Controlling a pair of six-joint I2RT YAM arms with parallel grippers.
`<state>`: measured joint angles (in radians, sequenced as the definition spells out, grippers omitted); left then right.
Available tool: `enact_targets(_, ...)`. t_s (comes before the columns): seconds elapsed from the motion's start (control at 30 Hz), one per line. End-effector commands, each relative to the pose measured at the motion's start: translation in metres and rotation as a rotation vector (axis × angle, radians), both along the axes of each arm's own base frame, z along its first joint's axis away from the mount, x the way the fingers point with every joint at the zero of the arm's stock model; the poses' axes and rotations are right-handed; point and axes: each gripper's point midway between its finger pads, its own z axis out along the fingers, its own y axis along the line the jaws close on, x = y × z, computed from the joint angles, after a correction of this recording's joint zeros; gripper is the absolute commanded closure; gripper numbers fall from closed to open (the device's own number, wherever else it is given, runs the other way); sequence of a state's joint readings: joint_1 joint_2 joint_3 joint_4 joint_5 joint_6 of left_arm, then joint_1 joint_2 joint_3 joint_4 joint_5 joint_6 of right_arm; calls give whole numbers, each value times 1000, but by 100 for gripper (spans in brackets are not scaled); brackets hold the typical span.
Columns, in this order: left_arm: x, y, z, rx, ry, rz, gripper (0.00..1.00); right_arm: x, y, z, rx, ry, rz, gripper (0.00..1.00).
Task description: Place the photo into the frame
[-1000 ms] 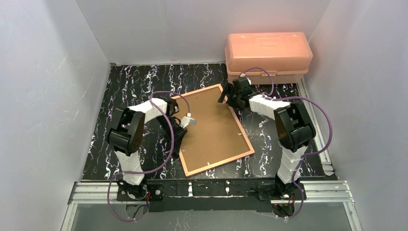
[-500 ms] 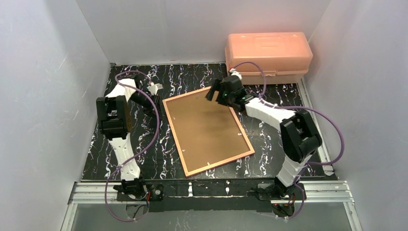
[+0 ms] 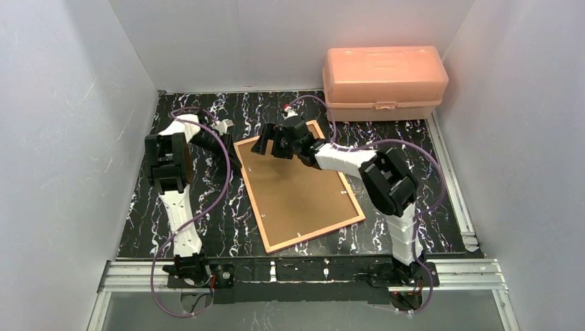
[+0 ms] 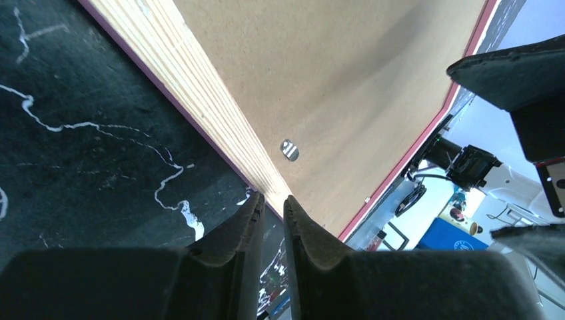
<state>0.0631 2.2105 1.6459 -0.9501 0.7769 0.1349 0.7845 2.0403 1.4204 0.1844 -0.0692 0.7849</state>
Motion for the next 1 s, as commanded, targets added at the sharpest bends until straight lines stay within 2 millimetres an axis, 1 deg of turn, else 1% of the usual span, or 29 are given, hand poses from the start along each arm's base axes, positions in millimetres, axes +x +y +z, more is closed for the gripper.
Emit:
enact_targets(0.0,6,-3,-2,-17,14,32,86,5,39,26,127,-53,95,1)
enact_targets(0.03,7,-1,-5,-5,16,34,87,5,43,20,125,-45,110,1)
enact_targets(0.13,7,1,-11,14,25,43,90,3,55,14,137,-37,153,3)
enact_targets(0.37,5,1,-19,21,44,60,93,0,70,-1,146,-10,207,5)
enact_targets(0.47,3,-2,-20,0,61,70,93,-1,74,-6,150,-1,228,5)
enact_targets(0.63,2,-2,-24,1,64,68,94,-5,80,-14,151,19,274,6)
enact_targets(0.83,1,-2,-23,1,63,67,94,-12,82,-24,147,41,320,6)
enact_targets(0.97,1,-2,-23,0,61,67,94,-17,84,-26,150,61,348,6)
